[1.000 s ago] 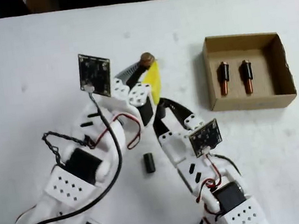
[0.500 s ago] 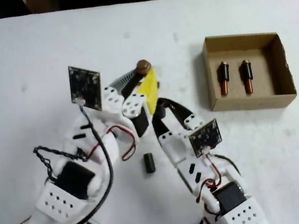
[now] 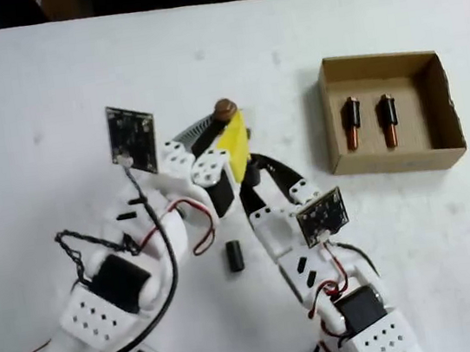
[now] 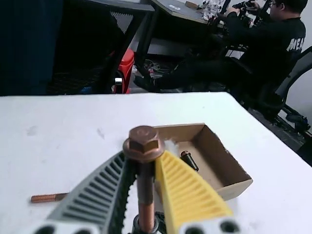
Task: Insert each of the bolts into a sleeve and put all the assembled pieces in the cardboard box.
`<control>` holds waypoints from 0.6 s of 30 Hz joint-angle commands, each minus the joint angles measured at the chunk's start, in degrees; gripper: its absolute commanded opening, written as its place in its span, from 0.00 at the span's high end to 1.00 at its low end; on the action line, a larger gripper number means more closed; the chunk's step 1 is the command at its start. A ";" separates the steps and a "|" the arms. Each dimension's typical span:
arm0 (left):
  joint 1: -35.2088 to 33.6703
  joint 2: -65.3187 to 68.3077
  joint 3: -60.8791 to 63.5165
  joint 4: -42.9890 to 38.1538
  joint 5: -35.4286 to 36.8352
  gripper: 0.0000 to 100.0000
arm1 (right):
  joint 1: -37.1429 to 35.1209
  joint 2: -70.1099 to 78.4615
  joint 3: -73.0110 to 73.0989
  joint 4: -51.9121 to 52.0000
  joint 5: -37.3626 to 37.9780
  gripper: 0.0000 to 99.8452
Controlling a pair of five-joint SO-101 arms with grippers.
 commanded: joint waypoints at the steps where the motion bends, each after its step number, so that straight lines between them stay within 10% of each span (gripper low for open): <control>1: 0.22 -2.15 2.11 -5.63 0.53 0.98 | -0.31 -0.48 0.18 -0.48 0.88 0.98; 18: 0.57 -2.33 8.09 -6.68 0.53 0.98 | -1.63 -0.48 0.18 -0.48 0.97 0.98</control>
